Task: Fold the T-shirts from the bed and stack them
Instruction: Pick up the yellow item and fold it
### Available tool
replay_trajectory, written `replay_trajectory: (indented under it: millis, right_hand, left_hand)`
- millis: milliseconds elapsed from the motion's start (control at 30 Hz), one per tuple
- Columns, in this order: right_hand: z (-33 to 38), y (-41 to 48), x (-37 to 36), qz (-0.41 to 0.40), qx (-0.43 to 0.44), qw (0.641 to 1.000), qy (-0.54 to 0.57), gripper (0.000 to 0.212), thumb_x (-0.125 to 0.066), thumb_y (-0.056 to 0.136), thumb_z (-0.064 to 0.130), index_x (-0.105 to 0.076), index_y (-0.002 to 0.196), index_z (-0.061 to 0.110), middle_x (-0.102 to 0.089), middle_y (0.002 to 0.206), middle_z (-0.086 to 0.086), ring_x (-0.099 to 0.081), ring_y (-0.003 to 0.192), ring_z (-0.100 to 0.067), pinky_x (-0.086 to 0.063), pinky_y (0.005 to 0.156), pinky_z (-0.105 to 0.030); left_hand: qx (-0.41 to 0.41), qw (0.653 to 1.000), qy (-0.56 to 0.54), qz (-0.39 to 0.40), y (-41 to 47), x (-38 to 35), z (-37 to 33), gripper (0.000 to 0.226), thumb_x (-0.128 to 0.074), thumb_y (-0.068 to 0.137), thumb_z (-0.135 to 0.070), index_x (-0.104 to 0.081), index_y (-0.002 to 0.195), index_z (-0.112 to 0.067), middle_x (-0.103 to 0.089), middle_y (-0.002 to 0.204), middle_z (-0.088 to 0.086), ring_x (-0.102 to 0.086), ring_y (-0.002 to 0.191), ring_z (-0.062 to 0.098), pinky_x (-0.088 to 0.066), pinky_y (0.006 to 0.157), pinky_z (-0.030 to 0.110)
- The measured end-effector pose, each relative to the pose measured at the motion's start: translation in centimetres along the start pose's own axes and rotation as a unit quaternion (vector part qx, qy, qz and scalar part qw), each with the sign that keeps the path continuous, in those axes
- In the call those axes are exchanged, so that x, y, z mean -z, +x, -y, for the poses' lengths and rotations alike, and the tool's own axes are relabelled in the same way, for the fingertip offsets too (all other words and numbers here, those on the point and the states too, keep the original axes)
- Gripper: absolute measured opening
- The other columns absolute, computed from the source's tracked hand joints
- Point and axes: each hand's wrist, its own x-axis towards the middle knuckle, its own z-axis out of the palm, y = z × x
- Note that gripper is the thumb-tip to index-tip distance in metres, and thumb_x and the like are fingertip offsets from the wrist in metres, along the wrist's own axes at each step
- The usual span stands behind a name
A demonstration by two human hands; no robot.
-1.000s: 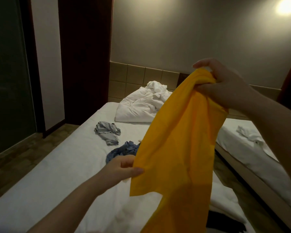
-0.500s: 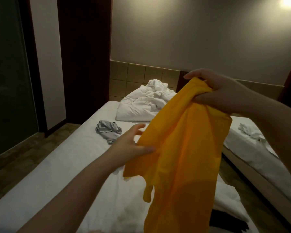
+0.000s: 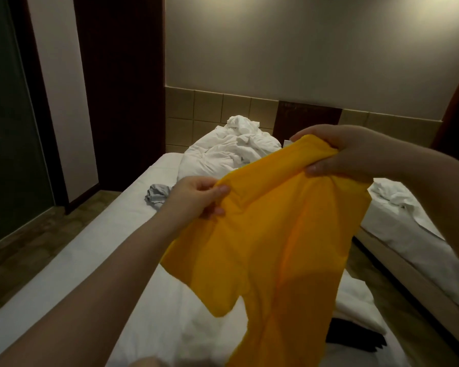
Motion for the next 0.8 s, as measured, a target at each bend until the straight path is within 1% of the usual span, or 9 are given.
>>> replay_trajectory:
  millis: [100, 200, 300, 467, 533, 600, 667, 733, 800]
  right_hand:
    - [-0.6, 0.6, -0.5, -0.016, -0.006, 1.0, 0.002, 0.064, -0.068, 0.081, 0.028, -0.036, 0.136, 0.037, -0.045, 0.135, 0.0, -0.042, 0.104, -0.015, -0.04, 0.084, -0.035]
    - [-0.7, 0.8, -0.9, -0.015, -0.012, 1.0, 0.005, 0.066, -0.068, 0.081, 0.027, -0.035, 0.138, 0.036, -0.045, 0.135, 0.0, -0.043, 0.105, -0.017, -0.039, 0.085, -0.036]
    - [-0.6, 0.7, -1.1, -0.009, -0.014, 1.0, 0.0, 0.064, -0.068, 0.081, 0.028, -0.036, 0.136, 0.038, -0.045, 0.136, 0.001, -0.046, 0.115, -0.023, -0.041, 0.09, -0.04]
    - [-0.1, 0.4, -1.2, -0.017, -0.006, 1.0, -0.008, 0.061, -0.067, 0.082, 0.027, -0.036, 0.134, 0.04, -0.044, 0.137, 0.001, -0.043, 0.112, -0.021, -0.037, 0.084, -0.034]
    - [0.0, 0.2, -1.2, -0.015, -0.009, 1.0, -0.017, 0.062, -0.067, 0.082, 0.027, -0.036, 0.134, 0.04, -0.043, 0.138, 0.001, -0.043, 0.119, -0.025, -0.037, 0.085, -0.034]
    - [0.2, 0.1, -1.2, -0.012, -0.012, 1.0, -0.026, 0.062, -0.066, 0.082, 0.028, -0.036, 0.134, 0.041, -0.042, 0.139, 0.002, -0.043, 0.121, -0.027, -0.039, 0.088, -0.037]
    - [0.4, 0.0, -1.3, -0.006, -0.014, 0.999, -0.033, 0.062, -0.066, 0.083, 0.027, -0.035, 0.134, 0.042, -0.041, 0.141, 0.002, -0.042, 0.123, -0.027, -0.04, 0.092, -0.04]
    - [0.6, -0.2, -1.5, 0.0, -0.017, 0.999, -0.037, 0.062, -0.066, 0.084, 0.026, -0.034, 0.135, 0.042, -0.04, 0.142, 0.002, -0.042, 0.124, -0.028, -0.041, 0.095, -0.042]
    - [0.7, -0.3, -1.7, 0.008, -0.019, 0.999, -0.04, 0.061, -0.065, 0.084, 0.027, -0.034, 0.134, 0.043, -0.039, 0.143, 0.002, -0.041, 0.125, -0.028, -0.042, 0.096, -0.043]
  left_hand:
    - [-0.062, 0.99, 0.102, -0.073, 0.4, 0.5, -0.2, 0.008, -0.055, 0.09, -0.032, -0.061, 0.089, -0.027, -0.062, 0.07, -0.009, -0.062, 0.054, 0.004, -0.046, 0.048, 0.005]
    - [-0.097, 0.979, 0.154, -0.098, 0.3, 0.9, -0.7, 0.004, -0.055, 0.091, -0.03, -0.057, 0.093, -0.03, -0.056, 0.068, -0.013, -0.057, 0.056, 0.004, -0.041, 0.048, 0.0]
    - [-0.114, 0.978, 0.157, -0.078, -0.1, 0.9, -0.9, 0.007, -0.056, 0.091, -0.025, -0.057, 0.088, -0.031, -0.056, 0.07, -0.013, -0.058, 0.053, -0.005, -0.041, 0.048, 0.001]
    - [-0.171, 0.959, 0.225, 0.014, -1.7, -0.1, -0.3, 0.036, -0.05, 0.094, -0.029, -0.033, 0.103, -0.06, -0.05, 0.085, -0.024, -0.058, 0.068, 0.0, -0.048, 0.06, 0.011]
    - [-0.204, 0.944, 0.257, 0.036, -2.1, -0.8, 0.3, 0.04, -0.048, 0.095, -0.03, -0.03, 0.102, -0.066, -0.048, 0.084, -0.028, -0.055, 0.067, -0.002, -0.044, 0.059, 0.008]
    - [-0.209, 0.945, 0.245, 0.052, -2.3, -1.4, 0.8, 0.038, -0.049, 0.094, -0.029, -0.037, 0.096, -0.065, -0.049, 0.082, -0.029, -0.053, 0.072, -0.006, -0.043, 0.057, 0.007]
    - [-0.192, 0.959, 0.19, 0.087, -2.5, -2.1, 1.4, 0.036, -0.05, 0.09, -0.022, -0.044, 0.091, -0.057, -0.053, 0.084, -0.029, -0.053, 0.08, -0.006, -0.045, 0.066, 0.009]
    - [-0.138, 0.974, 0.114, 0.142, -3.0, -3.0, 1.6, 0.032, -0.052, 0.088, -0.016, -0.049, 0.092, -0.048, -0.055, 0.097, -0.027, -0.054, 0.094, -0.003, -0.047, 0.075, 0.015]
    - [-0.067, 0.98, 0.024, 0.185, -3.5, -3.9, 1.6, 0.023, -0.056, 0.084, -0.028, -0.051, 0.096, -0.047, -0.057, 0.105, -0.023, -0.056, 0.099, -0.001, -0.049, 0.073, 0.015]
